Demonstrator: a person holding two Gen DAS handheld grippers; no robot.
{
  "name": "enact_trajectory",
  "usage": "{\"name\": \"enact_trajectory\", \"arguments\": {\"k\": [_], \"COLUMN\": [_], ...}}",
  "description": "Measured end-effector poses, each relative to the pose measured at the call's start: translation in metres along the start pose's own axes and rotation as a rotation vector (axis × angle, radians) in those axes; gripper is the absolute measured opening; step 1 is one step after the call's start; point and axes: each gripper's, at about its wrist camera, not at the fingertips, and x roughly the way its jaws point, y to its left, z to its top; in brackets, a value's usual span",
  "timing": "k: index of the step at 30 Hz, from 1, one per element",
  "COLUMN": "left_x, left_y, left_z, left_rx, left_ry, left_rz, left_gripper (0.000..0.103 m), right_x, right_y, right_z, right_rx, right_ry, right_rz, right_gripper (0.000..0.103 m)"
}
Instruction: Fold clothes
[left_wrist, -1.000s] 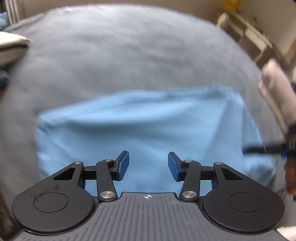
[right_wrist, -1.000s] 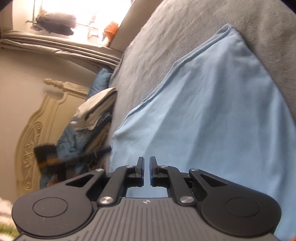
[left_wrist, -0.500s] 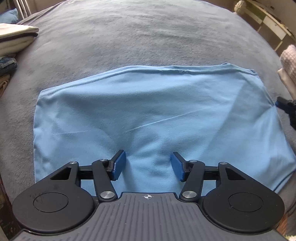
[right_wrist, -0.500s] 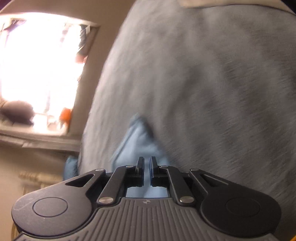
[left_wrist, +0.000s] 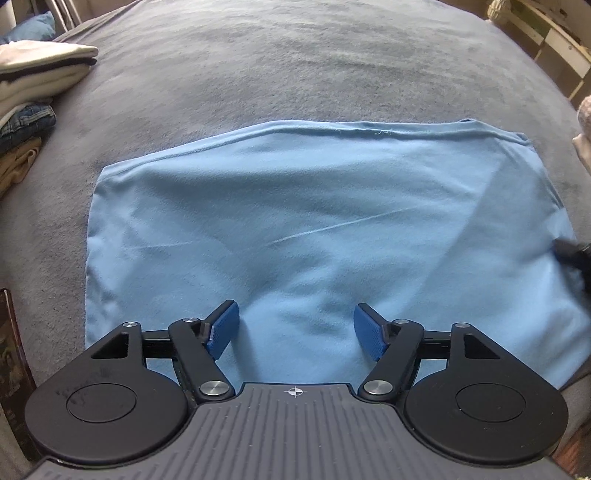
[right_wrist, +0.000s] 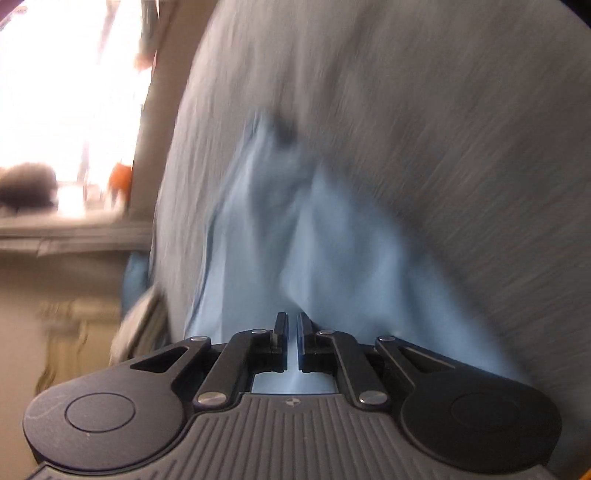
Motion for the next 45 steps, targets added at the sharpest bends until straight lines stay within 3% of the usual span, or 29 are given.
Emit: {"name": "enact_trajectory", "arguments": {"k": [1, 4, 6, 11, 16, 22, 27, 29, 31, 38, 45], "left_x": [0.000, 0.001, 0.000, 0.000, 0.000, 0.000, -0.001, -0.001, 0.000, -0.001, 0.000], "left_y": [-0.001, -0.002, -0.003, -0.003, -0.003, -0.003, -0.002, -0.002, -0.002, 0.001, 0.003], "left_z": [0.000, -0.001, -0.002, -0.005, -0.006, -0.008, -0.009, -0.009, -0.010, -0.010, -0.012], "left_rx": [0.005, 0.017, 0.021, 0.030, 0.028, 0.028, 0.027, 0.027, 0.028, 0.024, 0.020], "left_ry": [-0.003, -0.010, -0.013, -0.018, -0.017, -0.019, -0.018, -0.019, -0.019, -0.016, -0.017], "left_rz": [0.004, 0.015, 0.020, 0.034, 0.045, 0.056, 0.061, 0.063, 0.067, 0.071, 0.072], "left_gripper": [0.069, 0.070, 0.070, 0.070, 0.070, 0.071, 0.072, 0.072, 0.073, 0.073, 0.073], "right_x": [-0.011, -0.033, -0.028, 0.017, 0.040, -0.002, -0.038, -0.048, -0.045, -0.012, 0.010], "right_y": [0.005, 0.024, 0.041, 0.066, 0.042, -0.007, -0.003, 0.006, 0.009, 0.030, 0.028], "right_z": [-0.003, -0.011, -0.023, -0.059, -0.083, -0.057, -0.043, -0.046, -0.045, -0.062, -0.083], "right_rx": [-0.036, -0.171, -0.236, -0.335, -0.249, -0.215, -0.261, -0.291, -0.308, -0.379, -0.384], "right_ry": [-0.048, -0.099, 0.005, 0.269, 0.365, 0.241, 0.048, 0.006, 0.023, 0.241, 0.400], "right_rz": [-0.027, 0.078, 0.162, 0.231, 0.177, 0.039, -0.041, -0.048, -0.004, 0.137, 0.147], "right_gripper": [0.006, 0.006, 0.006, 0.007, 0.007, 0.005, 0.005, 0.006, 0.006, 0.006, 0.006]}}
